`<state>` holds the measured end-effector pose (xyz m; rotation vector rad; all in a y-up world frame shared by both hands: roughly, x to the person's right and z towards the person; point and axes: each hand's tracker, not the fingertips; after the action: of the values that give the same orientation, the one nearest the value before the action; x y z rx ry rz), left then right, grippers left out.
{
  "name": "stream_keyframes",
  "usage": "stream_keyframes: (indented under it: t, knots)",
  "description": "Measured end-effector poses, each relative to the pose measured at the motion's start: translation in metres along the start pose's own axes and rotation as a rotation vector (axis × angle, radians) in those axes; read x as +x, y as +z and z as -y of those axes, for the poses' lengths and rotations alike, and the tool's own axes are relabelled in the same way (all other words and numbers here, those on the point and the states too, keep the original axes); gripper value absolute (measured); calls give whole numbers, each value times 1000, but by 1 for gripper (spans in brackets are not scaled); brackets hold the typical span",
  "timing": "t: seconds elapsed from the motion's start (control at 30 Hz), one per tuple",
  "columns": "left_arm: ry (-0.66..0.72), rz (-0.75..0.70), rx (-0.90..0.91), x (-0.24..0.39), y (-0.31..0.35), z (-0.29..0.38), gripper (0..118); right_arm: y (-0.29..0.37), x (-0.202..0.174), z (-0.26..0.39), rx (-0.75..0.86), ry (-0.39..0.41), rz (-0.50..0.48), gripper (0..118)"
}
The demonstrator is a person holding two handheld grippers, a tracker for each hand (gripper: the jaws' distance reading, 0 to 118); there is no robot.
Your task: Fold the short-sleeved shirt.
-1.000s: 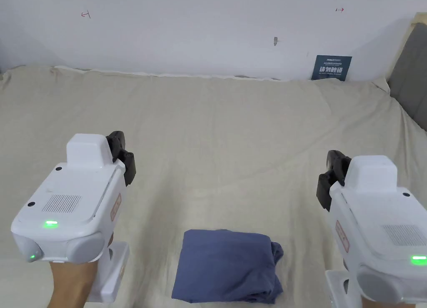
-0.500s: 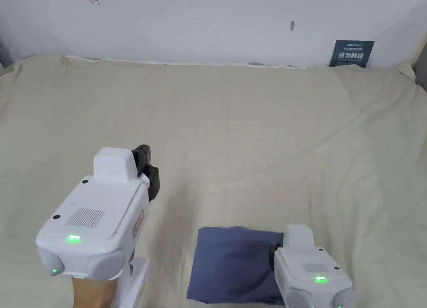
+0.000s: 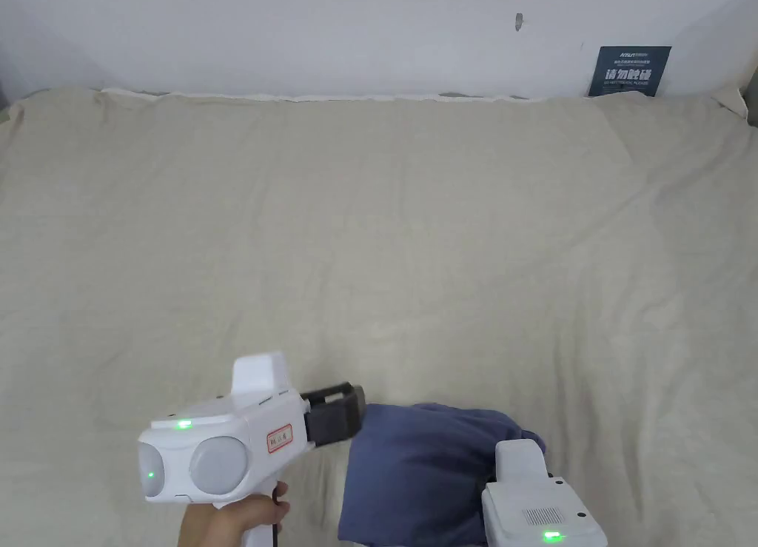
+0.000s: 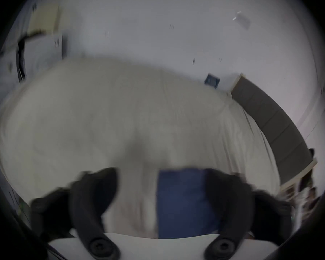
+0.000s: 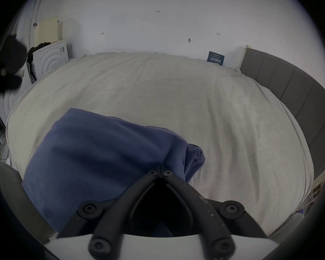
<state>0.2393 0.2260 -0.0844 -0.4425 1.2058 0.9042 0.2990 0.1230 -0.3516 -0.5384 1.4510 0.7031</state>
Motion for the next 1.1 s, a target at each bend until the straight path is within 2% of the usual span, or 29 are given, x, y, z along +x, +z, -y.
stream_keyframes:
  t: [0.23,0.3,0.37,0.5,0.57,0.73,0.83,0.97,1.1]
  knots:
    - [142,24,-245,-19,-60,22,113,1,5,2,7,-11,-28,2]
    - [173,72,-278,-21,-67,25,95,1,6,1,10,-11,-32,2]
    - [200,117,-322,-19,-73,30,69,2,7,2,13,-17,-39,2]
    - [192,117,-309,-10,-73,33,42,2,12,4,18,-27,-56,2]
    - [207,157,-314,-10,-74,31,21,1,13,2,17,-29,-64,2]
    - [188,157,-273,-11,-58,21,15,10,17,-16,-20,-26,-77,2]
    - [230,201,-178,-20,-36,-2,15,31,24,-30,64,-47,-94,2]
    - [109,87,-89,-52,-2,-42,15,57,33,-55,144,-56,-83,2]
    - [109,-69,-26,-115,28,-78,15,71,35,-76,206,-58,-66,2]
